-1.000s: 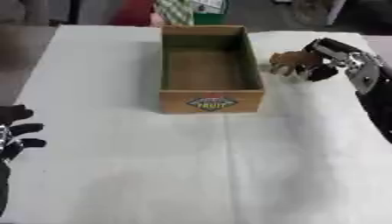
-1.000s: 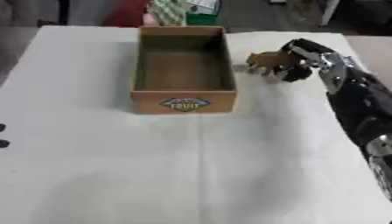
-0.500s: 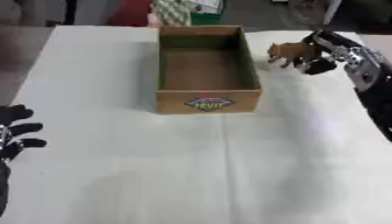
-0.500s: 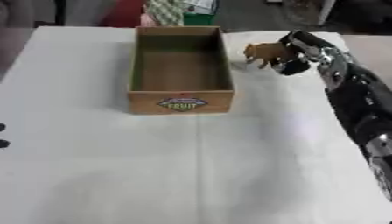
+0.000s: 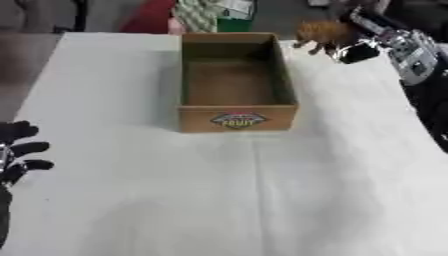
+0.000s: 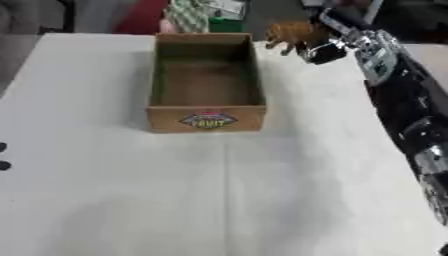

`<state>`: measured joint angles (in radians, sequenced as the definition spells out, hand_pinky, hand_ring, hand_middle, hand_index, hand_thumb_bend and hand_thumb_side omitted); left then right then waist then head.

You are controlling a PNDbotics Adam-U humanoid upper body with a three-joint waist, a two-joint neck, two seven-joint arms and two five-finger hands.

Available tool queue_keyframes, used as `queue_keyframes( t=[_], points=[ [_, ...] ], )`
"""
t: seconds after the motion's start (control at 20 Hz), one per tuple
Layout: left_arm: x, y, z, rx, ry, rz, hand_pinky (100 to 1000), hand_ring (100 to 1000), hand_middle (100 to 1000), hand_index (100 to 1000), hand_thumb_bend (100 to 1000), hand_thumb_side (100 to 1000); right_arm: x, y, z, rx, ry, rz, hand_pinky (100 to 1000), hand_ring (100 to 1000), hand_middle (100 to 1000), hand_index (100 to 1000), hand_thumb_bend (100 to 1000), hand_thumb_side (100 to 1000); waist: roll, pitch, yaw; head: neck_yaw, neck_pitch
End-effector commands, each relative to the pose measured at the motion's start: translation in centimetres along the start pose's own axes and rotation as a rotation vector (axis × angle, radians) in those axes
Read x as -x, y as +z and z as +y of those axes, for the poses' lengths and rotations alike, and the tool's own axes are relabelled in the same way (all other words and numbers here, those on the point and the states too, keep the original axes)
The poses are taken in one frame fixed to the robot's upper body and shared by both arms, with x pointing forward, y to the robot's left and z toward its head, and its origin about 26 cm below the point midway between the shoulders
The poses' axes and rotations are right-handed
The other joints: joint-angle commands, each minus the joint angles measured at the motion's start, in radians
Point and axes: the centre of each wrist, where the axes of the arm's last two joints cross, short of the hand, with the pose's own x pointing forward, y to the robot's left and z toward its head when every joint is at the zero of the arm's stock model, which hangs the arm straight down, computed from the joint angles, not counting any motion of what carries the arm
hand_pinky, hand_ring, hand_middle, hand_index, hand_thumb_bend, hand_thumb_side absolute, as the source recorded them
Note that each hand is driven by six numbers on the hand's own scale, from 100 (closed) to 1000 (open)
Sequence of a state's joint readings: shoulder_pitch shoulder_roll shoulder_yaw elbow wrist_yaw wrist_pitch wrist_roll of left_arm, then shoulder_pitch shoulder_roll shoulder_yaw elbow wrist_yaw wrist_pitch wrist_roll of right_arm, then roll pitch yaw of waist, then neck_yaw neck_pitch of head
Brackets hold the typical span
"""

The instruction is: Pick up objects on the table and place them in the box.

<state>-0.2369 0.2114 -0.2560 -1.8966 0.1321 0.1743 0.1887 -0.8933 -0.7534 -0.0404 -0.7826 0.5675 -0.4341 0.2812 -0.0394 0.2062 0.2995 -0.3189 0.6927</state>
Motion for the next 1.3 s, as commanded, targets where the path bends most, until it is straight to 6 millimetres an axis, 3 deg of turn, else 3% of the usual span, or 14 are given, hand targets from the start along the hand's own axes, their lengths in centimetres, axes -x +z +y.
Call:
queue_keyframes(
  t=[0.05,0.5,1.3],
  points=[
    [-0.5,-0.1,0.3,0.007,-0.018,-0.017,564,673,691,756,192,698,-1.6,-0.9,-2.5,0.043,0.020,-0.060,425,386,306,363,100,148,0.000,-0.022,0.002,-0.003,-0.012],
    [-0.5,-0.1,0.0,0.025,-0.012,-0.019,565,675,692,756,191,696,-4.9,-4.0,-1.5,0.005,-0.012,-0.162,426,387,308,366,100,151,-0.005,-0.033,0.024,-0.016,-0.016],
    [-0.5,-0.1,-0.4,0.039,0.006,-0.019,564,677,690,755,190,698,-8.8,-7.3,3.9,-0.165,-0.021,-0.240,429,392,312,371,100,163,0.001,-0.030,0.047,-0.033,-0.011]
  ],
)
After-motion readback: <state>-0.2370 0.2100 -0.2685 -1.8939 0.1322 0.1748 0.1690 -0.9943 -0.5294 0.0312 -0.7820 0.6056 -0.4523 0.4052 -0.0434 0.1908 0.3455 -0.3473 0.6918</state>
